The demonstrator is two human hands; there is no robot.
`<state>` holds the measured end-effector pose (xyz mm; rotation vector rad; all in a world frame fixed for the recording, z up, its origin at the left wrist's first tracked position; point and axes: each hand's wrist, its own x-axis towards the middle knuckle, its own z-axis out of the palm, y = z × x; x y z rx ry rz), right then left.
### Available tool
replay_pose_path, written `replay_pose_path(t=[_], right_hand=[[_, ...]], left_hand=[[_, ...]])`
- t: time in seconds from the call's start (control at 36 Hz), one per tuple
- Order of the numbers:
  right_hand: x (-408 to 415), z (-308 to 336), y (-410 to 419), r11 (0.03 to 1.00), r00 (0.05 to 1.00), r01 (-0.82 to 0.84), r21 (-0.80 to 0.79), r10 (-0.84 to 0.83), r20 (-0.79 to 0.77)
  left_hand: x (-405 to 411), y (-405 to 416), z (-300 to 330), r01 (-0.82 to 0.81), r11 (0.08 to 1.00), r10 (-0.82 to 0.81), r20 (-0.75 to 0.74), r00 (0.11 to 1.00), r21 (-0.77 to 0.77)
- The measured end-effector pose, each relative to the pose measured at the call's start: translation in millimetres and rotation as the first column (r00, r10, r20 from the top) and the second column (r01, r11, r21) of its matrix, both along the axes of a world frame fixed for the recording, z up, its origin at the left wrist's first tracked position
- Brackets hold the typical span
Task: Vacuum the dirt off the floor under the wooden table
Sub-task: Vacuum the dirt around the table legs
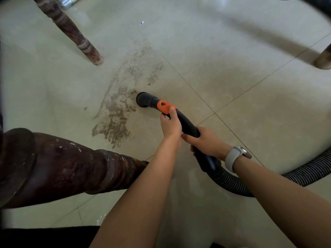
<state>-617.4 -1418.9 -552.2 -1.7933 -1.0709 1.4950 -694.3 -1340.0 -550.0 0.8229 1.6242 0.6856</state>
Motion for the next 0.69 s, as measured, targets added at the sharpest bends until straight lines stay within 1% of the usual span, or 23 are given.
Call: replay_pose_path(t=[0.11, 0.19, 0.31, 0.44, 0.64, 0.69], right_hand=[[-1, 1, -3, 1.000, 1.000, -0.009, 0.009, 0.008, 0.015], [-2, 0, -7, 1.000, 0.999, -0.024, 0.008, 0.023, 0.033], [-7, 0, -14, 0.998, 0.995, -0.061, 0.002, 0.061, 0.081], [-17, 3, -17, 0.991, 0.972, -0.131, -0.002, 0.129, 0.195], [-34, 5, -9, 0.979, 0.919, -0.204, -0.015, 0.197, 0.341], [-36, 5, -5, 0.975, 0.910, -0.222, -0.022, 0.215, 0.354]], left_hand=[[-1, -4, 1, 0.002, 1.000, -0.002, 0.003, 1.000, 0.018], [-4, -9, 0, -0.002, 1.000, 0.002, 0.011, 1.000, 0.003], [-11, -18, -1, -0.002, 1.000, 0.002, -0.020, 1.000, -0.006], [-23, -25, -4, -0.114, 0.993, 0.115, -0.076, 0.990, 0.019], [-33, -24, -6, -0.250, 0.967, 0.253, -0.066, 0.965, 0.054], [-35, -21, -7, -0.280, 0.958, 0.283, -0.058, 0.957, 0.059]])
